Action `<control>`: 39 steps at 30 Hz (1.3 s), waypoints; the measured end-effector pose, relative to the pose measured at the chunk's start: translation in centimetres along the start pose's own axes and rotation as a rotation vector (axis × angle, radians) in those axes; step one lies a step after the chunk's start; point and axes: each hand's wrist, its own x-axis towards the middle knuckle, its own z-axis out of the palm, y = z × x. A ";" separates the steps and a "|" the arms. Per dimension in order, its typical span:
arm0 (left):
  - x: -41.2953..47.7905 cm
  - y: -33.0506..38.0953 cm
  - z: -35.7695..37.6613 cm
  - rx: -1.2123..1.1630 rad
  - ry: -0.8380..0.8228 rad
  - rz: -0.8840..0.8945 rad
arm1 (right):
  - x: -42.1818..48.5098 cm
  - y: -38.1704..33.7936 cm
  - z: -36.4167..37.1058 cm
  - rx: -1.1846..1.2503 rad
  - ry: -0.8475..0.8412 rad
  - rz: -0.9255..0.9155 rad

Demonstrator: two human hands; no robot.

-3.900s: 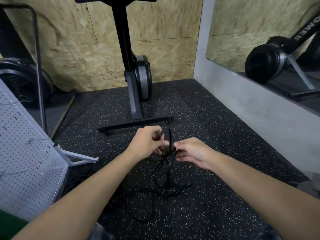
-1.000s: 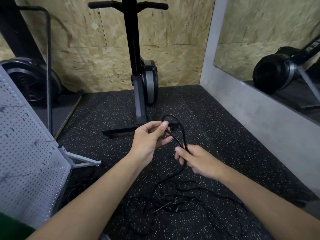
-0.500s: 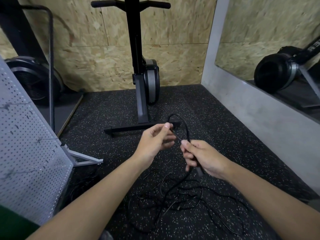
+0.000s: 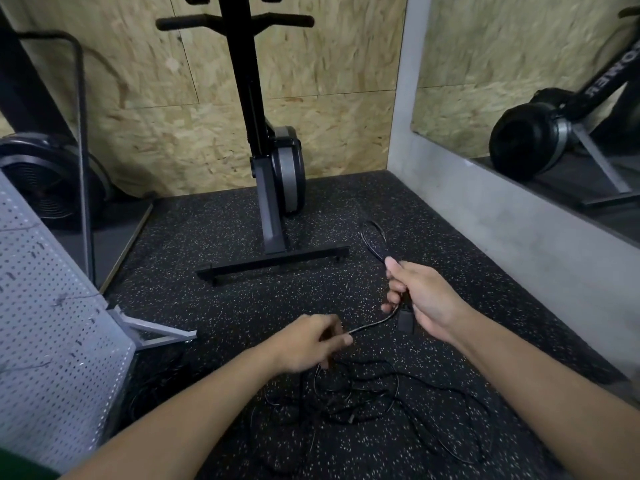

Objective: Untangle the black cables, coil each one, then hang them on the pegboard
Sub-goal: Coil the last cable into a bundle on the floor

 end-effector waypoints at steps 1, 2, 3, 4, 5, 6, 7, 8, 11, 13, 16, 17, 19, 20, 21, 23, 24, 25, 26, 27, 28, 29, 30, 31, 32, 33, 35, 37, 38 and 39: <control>0.0 0.2 -0.3 0.028 0.064 0.033 | 0.1 0.2 -0.4 -0.085 0.038 -0.020; 0.0 0.4 -0.6 0.039 0.141 0.078 | 0.1 0.4 -0.7 -0.189 0.075 -0.036; 0.0 0.6 -0.8 0.043 0.225 0.131 | 0.1 0.6 -1.1 -0.301 0.101 -0.049; -0.1 0.9 -1.0 0.051 0.311 0.187 | 0.1 0.9 -1.3 -0.412 0.112 -0.058; -0.1 1.1 -1.2 0.068 0.390 0.236 | 0.1 1.1 -1.3 -0.516 0.110 -0.063; -0.2 1.4 -1.4 0.090 0.456 0.277 | 0.0 1.3 -1.2 -0.602 0.100 -0.061; -0.1 1.5 -1.5 0.112 0.504 0.307 | -0.1 1.5 -1.0 -0.662 0.089 -0.054; 0.0 1.6 -1.6 0.131 0.535 0.326 | -0.3 1.5 -0.6 -0.711 0.077 -0.047; 0.2 1.4 -1.8 0.160 0.558 0.325 | -0.6 1.5 0.4 -0.796 0.021 -0.048; 0.3 1.1 -1.8 0.158 0.556 0.314 | -0.8 1.3 1.1 -0.830 -0.031 -0.045; 0.2 0.8 -1.9 0.143 0.554 0.336 | -1.2 1.3 2.0 -0.963 -0.143 -0.050; 0.2 0.7 -2.0 0.134 0.553 0.334 | -1.3 1.4 2.2 -1.019 -0.171 -0.056; 0.2 0.7 -2.2 0.101 0.558 0.300 | -1.4 1.5 2.6 -1.049 -0.210 -0.036; 0.2 0.7 -2.4 0.081 0.564 0.285 | -1.5 1.4 2.7 -1.020 -0.225 -0.016; 0.2 0.8 -2.6 0.068 0.567 0.279 | -1.5 1.4 2.7 -0.989 -0.228 -0.008; 0.0 1.2 -3.0 0.043 0.553 0.272 | -1.6 1.5 2.7 -0.970 -0.218 -0.031; -0.1 1.4 -3.2 0.027 0.538 0.256 | -1.6 1.5 2.7 -0.980 -0.217 -0.044; -0.2 1.4 -3.4 0.014 0.517 0.230 | -1.6 1.5 2.7 -0.982 -0.220 -0.048; -0.3 1.4 -3.6 0.004 0.484 0.200 | -1.7 1.4 2.7 -0.966 -0.235 -0.040; -0.4 1.2 -3.6 -0.003 0.445 0.174 | -1.8 1.4 2.6 -0.934 -0.252 -0.025; -0.5 1.0 -3.7 -0.010 0.408 0.155 | -1.8 1.3 2.5 -0.906 -0.281 -0.016; -0.5 0.8 -3.6 -0.016 0.378 0.140 | -1.8 1.3 2.4 -0.903 -0.310 -0.023; -0.5 0.6 -3.6 -0.021 0.360 0.127 | -1.7 1.2 2.2 -0.940 -0.344 -0.047; -0.6 0.5 -3.5 -0.023 0.356 0.115 | -1.6 1.2 2.1 -0.987 -0.385 -0.077; -0.6 0.4 -3.4 -0.021 0.358 0.110 | -1.4 1.3 2.0 -1.026 -0.429 -0.107; -0.6 0.3 -3.3 -0.014 0.362 0.116 | -1.4 1.4 2.0 -1.035 -0.456 -0.134; -0.6 0.3 -3.2 -0.001 0.380 0.140 | -1.3 1.7 2.1 -1.017 -0.469 -0.167; -0.6 0.3 -3.2 0.014 0.392 0.152 | -1.6 1.6 2.3 -1.021 -0.489 -0.159; -0.6 0.3 -3.2 0.025 0.388 0.154 | -1.7 1.6 2.3 -1.036 -0.501 -0.151; -0.6 0.3 -3.2 0.029 0.378 0.156 | -1.8 1.5 2.4 -1.062 -0.506 -0.148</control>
